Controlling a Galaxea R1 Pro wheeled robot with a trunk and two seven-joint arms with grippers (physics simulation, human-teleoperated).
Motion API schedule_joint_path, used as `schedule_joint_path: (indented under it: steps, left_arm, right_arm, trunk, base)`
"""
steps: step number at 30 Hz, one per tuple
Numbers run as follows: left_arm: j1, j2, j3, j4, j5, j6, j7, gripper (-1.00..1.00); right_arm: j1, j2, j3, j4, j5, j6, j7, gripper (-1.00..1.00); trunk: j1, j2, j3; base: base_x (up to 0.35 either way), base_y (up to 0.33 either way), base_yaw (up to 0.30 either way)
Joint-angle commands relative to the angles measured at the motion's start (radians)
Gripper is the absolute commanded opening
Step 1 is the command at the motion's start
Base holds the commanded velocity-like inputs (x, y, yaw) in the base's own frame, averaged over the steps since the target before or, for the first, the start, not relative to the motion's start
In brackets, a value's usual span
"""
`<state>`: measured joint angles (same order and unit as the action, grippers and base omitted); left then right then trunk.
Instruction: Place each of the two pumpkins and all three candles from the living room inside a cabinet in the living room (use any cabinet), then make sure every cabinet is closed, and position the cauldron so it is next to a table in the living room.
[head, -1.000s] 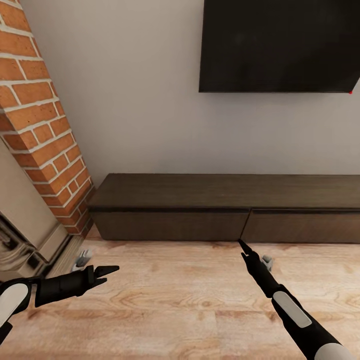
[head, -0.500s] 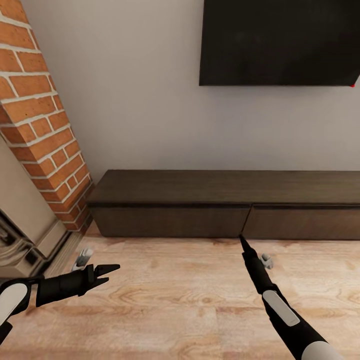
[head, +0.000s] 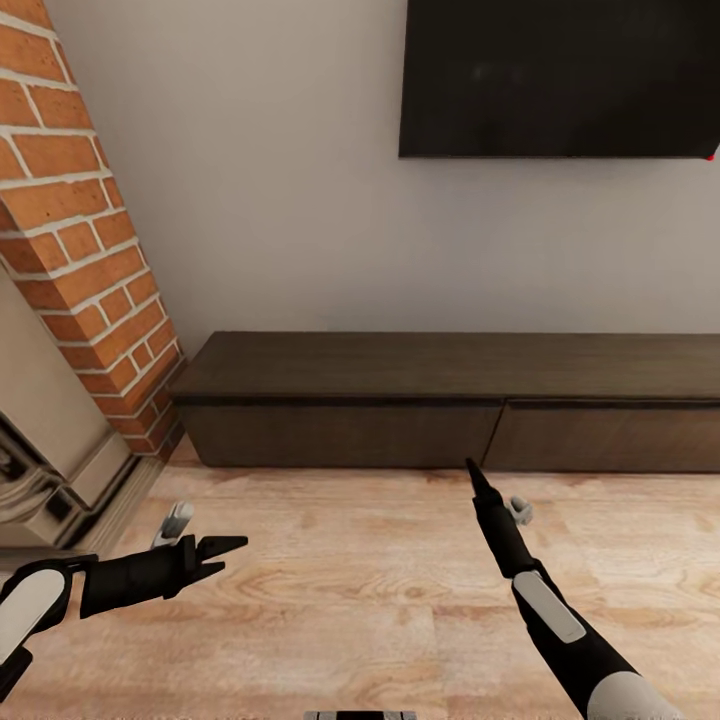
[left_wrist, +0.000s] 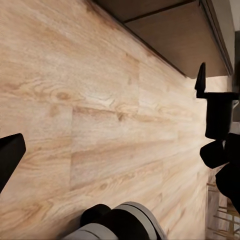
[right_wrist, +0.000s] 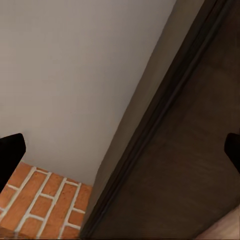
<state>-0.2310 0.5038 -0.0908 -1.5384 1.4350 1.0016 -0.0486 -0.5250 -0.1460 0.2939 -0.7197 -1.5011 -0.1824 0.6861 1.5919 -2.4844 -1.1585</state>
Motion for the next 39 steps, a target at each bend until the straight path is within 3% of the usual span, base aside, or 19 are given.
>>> schedule_joint_path:
  steps: [1, 8, 12, 16, 23, 30, 39]
  left_arm:
    - [-0.001, 0.001, -0.001, 0.000, -0.004, 0.002, -0.005, 1.00]
    - [-0.001, 0.001, -0.003, 0.000, -0.003, 0.002, -0.013, 1.00]
    - [-0.001, 0.005, -0.004, 0.001, -0.004, 0.002, -0.064, 1.00]
    - [-0.001, 0.004, -0.006, 0.001, -0.004, 0.002, -0.078, 1.00]
    - [-0.001, 0.005, -0.006, 0.001, -0.004, 0.002, -0.080, 1.00]
    - [0.000, 0.006, -0.007, 0.001, -0.006, 0.002, -0.080, 1.00]
    - [-0.001, 0.006, -0.009, 0.000, -0.010, 0.002, -0.080, 1.00]
  right_arm:
    - [-0.002, -0.002, 0.008, 0.001, -0.012, -0.001, 0.013, 1.00]
    - [-0.004, -0.003, 0.005, 0.002, -0.023, 0.070, 0.123, 1.00]
    - [-0.004, -0.003, 0.003, 0.002, -0.023, 0.085, 0.182, 1.00]
    - [-0.004, -0.004, 0.000, 0.003, -0.035, 0.107, 0.248, 1.00]
    - [-0.004, -0.004, -0.002, 0.003, -0.088, 0.134, 0.260, 1.00]
    - [-0.004, -0.003, -0.019, 0.003, -0.093, 0.135, 0.258, 1.00]
    - [-0.004, -0.003, -0.036, 0.005, -0.093, 0.136, 0.247, 1.00]
  trunk:
    - [0.004, -0.008, -0.004]
    - [0.011, -0.017, -0.030]
    - [0.013, -0.018, -0.046]
    - [0.014, -0.019, -0.061]
    - [0.016, -0.020, -0.077]
    - [0.016, -0.020, -0.077]
    - [0.016, -0.020, -0.077]
  base:
    - [0.000, 0.000, 0.000]
    - [0.000, 0.000, 0.000]
    - [0.000, 0.000, 0.000]
    - [0.000, 0.000, 0.000]
    - [0.000, 0.000, 0.000]
    - [0.047, 0.000, 0.000]
    - [0.266, 0.000, 0.000]
